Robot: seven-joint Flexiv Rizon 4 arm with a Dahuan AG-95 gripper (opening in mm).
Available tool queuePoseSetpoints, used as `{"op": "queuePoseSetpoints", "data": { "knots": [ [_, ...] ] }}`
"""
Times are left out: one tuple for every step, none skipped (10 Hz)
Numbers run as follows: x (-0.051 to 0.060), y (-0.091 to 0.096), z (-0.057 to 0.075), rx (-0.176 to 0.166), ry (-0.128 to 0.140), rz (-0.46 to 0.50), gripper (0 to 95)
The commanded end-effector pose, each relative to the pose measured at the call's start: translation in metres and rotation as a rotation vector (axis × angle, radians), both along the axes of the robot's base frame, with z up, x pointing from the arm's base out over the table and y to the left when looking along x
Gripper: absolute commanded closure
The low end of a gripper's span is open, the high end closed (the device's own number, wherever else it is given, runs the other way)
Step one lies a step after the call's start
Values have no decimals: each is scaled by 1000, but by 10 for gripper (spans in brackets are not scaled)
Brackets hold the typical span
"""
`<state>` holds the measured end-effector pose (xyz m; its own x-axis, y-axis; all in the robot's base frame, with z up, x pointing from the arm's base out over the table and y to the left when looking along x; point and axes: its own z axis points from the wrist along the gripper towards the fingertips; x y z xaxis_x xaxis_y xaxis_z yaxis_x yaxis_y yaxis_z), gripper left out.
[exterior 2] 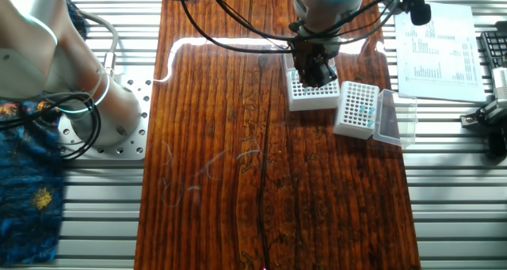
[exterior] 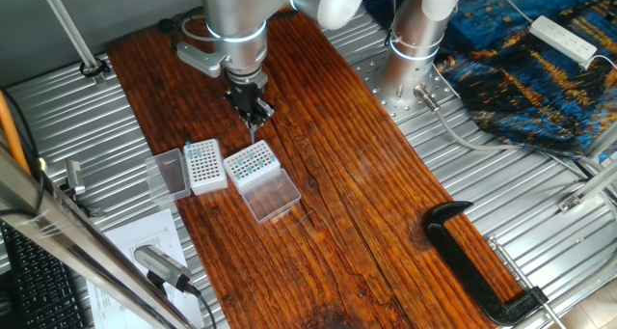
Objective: Transfer all medium pipette tips from one holder to another
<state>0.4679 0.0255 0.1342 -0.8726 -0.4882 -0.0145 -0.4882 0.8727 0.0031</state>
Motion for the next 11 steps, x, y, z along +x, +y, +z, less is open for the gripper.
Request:
{"op": "queuePoseSetpoints", "data": {
  "knots": [
    [-2, 1, -2, -1, 3, -3, 950],
    [-2, 1, -2, -1, 3, -3, 950],
    [-5, 1, -4, 0, 6, -2, 950],
    [-8, 1, -5, 0, 8, -2, 950],
    [-10, 2, -4, 1, 9, -1, 950],
    [-12, 3, -2, 0, 9, -1, 950],
    [-13, 4, 0, -1, 11, -1, 950],
    [-13, 5, 0, -1, 12, 0, 950],
    [-14, 5, -1, -4, 16, 2, 950],
    [-14, 6, -2, -3, 16, 0, 950],
    [-15, 6, -3, -3, 18, 0, 950]
  ]
}}
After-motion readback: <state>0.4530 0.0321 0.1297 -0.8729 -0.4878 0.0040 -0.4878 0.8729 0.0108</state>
